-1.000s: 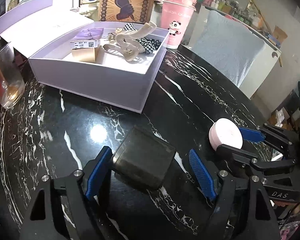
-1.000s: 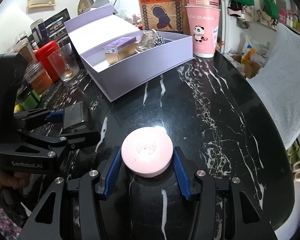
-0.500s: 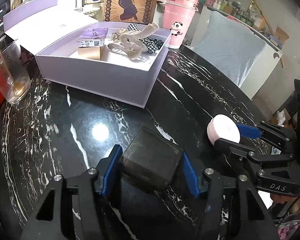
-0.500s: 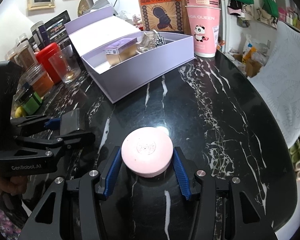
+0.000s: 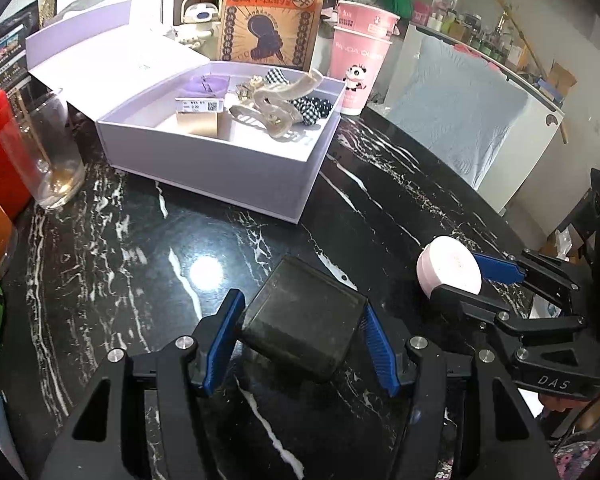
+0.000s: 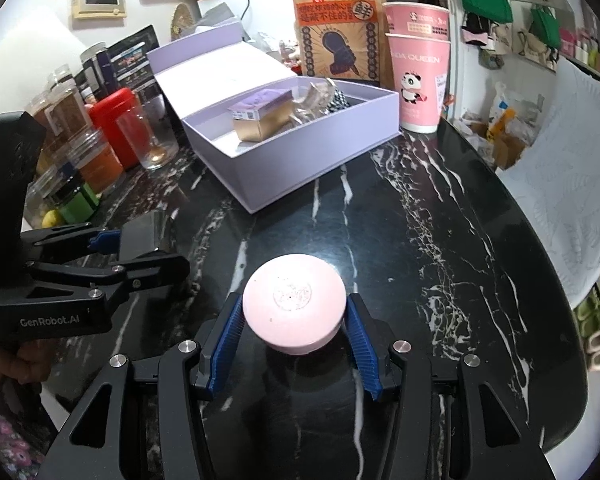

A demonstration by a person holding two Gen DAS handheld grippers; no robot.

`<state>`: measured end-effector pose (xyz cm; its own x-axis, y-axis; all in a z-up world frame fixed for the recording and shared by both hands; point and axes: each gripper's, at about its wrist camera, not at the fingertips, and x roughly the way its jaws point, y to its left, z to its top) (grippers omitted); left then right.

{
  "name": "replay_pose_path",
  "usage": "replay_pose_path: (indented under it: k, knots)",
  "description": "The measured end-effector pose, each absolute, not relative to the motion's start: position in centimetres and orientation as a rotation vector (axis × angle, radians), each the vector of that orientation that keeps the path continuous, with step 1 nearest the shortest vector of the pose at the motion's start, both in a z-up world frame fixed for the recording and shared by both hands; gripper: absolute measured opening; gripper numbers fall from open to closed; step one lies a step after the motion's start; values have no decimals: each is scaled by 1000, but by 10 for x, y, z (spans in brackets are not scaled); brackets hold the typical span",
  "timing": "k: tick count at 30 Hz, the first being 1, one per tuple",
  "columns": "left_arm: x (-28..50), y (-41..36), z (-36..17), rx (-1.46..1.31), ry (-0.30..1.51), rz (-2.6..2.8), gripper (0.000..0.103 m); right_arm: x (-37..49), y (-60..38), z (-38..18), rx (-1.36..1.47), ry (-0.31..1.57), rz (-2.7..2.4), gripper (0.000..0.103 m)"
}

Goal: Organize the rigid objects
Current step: 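Lift the dark square case with the left tool while the right tool lifts the pink compact, then carry the dark case with the left tool while the right tool carries the compact into the box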

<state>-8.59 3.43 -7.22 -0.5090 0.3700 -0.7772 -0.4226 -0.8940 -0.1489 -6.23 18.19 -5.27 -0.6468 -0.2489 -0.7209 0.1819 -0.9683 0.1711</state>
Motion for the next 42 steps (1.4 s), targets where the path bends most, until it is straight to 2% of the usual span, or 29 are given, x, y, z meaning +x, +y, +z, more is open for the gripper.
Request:
replay_pose_path:
  k: [19,42]
  knots:
    - [-84,21,-24,-1095,52,2470,58,-54,169,-11,1051,-97,-2627,51]
    - [-132,24,35,-948,76,2546,58,-110,168,50,892,-43,-2587,51]
